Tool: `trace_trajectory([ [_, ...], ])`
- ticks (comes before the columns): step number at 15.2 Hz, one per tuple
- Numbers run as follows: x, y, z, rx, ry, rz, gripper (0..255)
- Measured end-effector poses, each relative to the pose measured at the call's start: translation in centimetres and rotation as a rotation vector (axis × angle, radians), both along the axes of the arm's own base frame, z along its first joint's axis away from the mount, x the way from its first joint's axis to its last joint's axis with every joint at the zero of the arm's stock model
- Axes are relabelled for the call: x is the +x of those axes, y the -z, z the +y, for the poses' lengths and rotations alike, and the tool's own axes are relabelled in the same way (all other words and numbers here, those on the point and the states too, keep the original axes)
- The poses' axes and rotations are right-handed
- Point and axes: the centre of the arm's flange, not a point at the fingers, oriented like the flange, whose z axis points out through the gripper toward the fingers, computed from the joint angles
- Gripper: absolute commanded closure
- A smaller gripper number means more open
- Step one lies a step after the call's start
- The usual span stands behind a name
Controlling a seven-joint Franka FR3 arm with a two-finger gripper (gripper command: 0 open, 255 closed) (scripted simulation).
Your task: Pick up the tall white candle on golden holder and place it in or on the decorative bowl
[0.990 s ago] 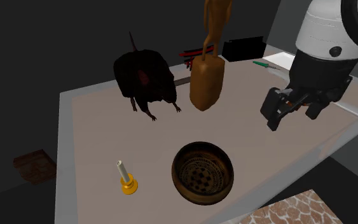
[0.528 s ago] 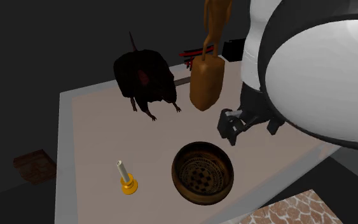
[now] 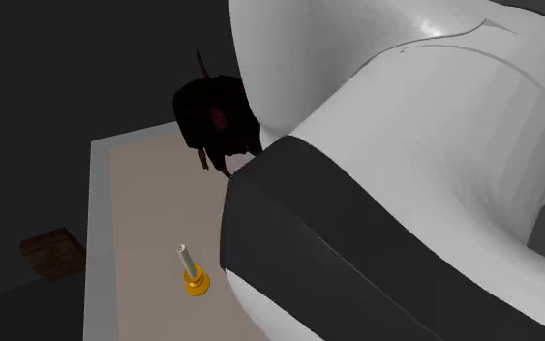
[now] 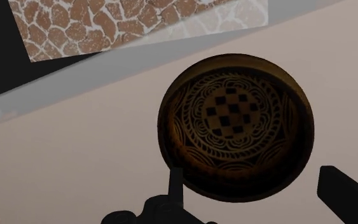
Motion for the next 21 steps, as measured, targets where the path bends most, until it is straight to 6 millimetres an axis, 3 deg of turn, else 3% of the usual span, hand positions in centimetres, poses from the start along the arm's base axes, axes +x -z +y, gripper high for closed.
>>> trace_trajectory([
  [17,3.1,10.6,20.7,-0.069,0.062,-0.130,0],
  [21,4.0,13.1,23.8,-0.081,0.076,-0.156,0],
])
